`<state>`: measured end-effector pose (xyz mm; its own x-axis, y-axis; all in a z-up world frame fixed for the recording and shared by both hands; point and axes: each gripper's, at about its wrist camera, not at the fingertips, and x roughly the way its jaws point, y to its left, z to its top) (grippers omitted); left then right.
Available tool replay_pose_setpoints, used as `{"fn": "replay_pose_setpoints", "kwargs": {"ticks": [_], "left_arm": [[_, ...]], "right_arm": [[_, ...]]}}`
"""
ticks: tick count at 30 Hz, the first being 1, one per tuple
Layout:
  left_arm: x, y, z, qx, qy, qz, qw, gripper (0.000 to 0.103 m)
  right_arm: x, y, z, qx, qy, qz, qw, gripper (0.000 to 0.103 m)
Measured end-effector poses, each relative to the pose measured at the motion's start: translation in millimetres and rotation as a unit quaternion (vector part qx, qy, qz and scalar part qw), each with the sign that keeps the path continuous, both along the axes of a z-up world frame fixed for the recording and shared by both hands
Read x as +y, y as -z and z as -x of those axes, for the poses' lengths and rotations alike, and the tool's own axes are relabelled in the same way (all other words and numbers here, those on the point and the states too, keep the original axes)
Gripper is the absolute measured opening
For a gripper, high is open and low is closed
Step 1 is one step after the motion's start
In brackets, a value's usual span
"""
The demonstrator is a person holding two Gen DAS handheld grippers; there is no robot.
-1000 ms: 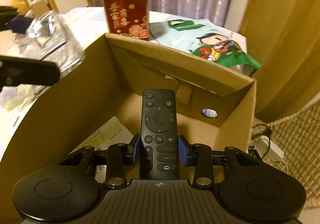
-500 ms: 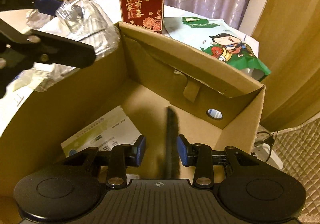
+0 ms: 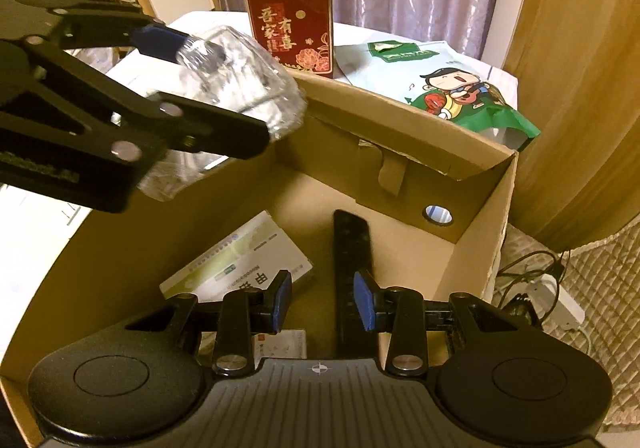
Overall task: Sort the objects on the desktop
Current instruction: 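Lower the remote into the box and open the right gripper while the left releases the rack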
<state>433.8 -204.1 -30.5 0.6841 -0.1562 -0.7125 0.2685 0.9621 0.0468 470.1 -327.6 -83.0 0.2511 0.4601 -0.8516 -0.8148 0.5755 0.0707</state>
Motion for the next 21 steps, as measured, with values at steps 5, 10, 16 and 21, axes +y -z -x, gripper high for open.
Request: {"fn": "replay_pose_setpoints", "kwargs": {"ticks": [5, 10, 16, 21], "left_arm": [[-4, 4, -3, 0.007, -0.001, 0.001, 1.0, 0.069], [-6, 11, -7, 0.02, -0.012, 0.001, 0.9997, 0.069], [-8, 22, -13, 0.033, -0.025, -0.006, 0.9991, 0.069], [-12, 35, -23, 0.049, -0.029, -0.022, 0.9981, 0.069]], "right_arm": [[-2, -3, 0, 0.004, 0.008, -0.006, 1.0, 0.038], [-5, -6, -2, 0.002, 0.016, 0.0, 1.0, 0.038], [-11, -8, -6, 0.0, 0.019, 0.011, 1.0, 0.038], [-12, -8, -9, -0.001, 0.016, 0.013, 1.0, 0.038]]}}
